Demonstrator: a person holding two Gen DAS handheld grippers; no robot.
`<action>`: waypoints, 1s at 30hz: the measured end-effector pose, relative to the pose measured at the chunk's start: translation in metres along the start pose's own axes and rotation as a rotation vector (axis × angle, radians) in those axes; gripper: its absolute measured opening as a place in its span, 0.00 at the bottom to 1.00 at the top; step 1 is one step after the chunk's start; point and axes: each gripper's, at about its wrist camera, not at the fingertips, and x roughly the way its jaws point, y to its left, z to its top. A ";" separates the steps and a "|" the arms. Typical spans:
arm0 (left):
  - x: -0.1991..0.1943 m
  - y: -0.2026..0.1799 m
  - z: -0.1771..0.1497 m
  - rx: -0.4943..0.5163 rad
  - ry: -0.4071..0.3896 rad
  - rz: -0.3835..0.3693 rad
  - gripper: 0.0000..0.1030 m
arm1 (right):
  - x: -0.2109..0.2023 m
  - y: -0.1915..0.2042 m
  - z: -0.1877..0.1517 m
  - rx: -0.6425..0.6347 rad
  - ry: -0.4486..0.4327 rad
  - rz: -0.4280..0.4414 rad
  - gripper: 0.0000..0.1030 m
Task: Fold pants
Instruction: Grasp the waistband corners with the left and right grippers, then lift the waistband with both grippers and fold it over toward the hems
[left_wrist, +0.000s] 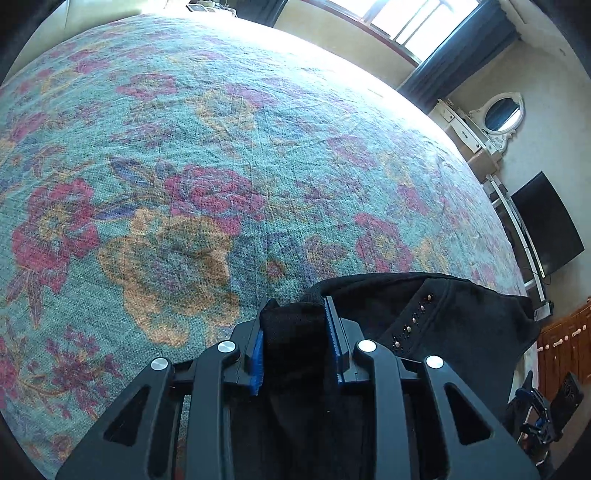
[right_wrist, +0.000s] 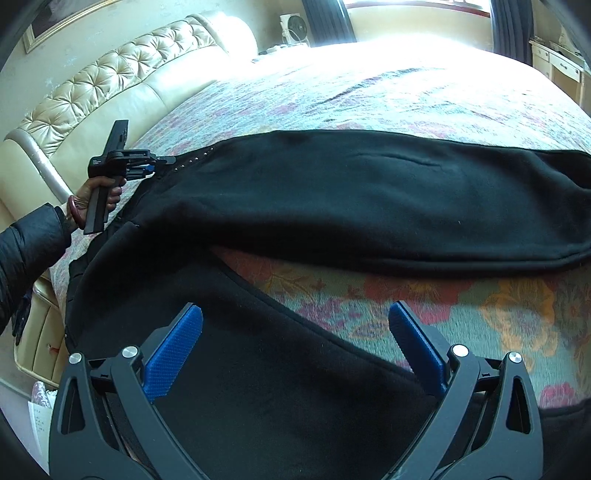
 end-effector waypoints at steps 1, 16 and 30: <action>-0.001 -0.003 0.001 0.014 0.001 0.011 0.26 | 0.001 -0.005 0.016 -0.038 -0.011 0.001 0.98; 0.012 -0.015 -0.003 0.036 -0.027 0.186 0.22 | 0.147 -0.101 0.152 -0.298 0.316 -0.104 0.86; -0.104 -0.044 -0.028 0.000 -0.285 -0.025 0.17 | -0.039 0.004 0.065 -0.476 -0.101 -0.162 0.06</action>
